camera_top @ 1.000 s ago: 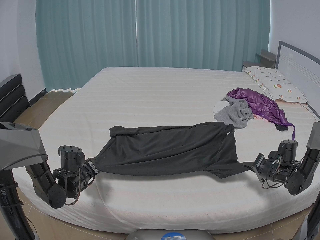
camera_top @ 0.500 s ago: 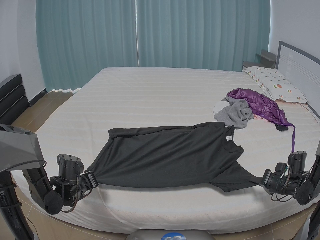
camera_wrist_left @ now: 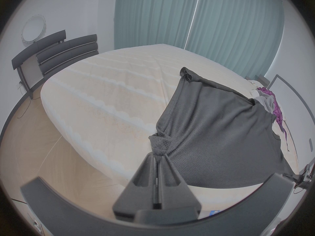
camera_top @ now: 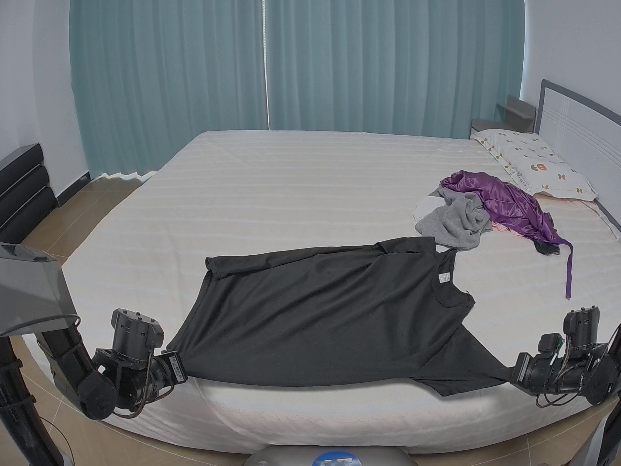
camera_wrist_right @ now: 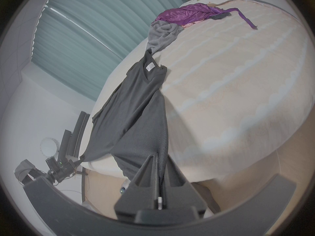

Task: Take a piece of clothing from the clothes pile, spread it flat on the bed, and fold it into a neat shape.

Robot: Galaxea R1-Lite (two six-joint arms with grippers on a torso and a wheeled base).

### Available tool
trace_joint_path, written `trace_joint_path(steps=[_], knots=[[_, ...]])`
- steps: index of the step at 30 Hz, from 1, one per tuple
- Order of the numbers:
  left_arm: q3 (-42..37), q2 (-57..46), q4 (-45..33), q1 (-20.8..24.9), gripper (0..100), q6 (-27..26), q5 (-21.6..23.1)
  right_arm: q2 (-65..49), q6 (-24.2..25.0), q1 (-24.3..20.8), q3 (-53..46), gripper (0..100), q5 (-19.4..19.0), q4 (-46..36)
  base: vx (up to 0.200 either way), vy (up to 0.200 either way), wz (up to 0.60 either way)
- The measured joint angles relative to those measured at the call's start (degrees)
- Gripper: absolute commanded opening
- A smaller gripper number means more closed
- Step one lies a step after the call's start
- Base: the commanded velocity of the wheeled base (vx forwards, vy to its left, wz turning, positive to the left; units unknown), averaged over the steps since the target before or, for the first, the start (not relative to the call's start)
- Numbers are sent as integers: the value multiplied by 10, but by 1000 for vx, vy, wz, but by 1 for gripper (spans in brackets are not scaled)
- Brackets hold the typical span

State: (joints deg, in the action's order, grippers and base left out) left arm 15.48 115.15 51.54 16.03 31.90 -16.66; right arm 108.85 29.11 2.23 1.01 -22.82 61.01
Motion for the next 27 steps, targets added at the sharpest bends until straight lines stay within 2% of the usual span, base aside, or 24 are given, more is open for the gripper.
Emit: trace_joint_path(steps=[7,18,19,20,27], knots=[[0,-4,-7,13,0,2,1,-29,-57,-4,0,0,-7,-84,0,0,0],[2,9,-4,20,0,6,6,-7,-86,-7,0,0,-8,-91,0,0,0],[2,10,-3,21,100,6,6,-3,-87,-7,0,0,-8,-91,0,0,0],[3,10,-3,22,100,7,6,0,-88,-8,0,100,-8,-91,0,0,0],[6,14,-2,26,100,20,6,10,-83,-12,0,100,-8,-81,0,0,0]])
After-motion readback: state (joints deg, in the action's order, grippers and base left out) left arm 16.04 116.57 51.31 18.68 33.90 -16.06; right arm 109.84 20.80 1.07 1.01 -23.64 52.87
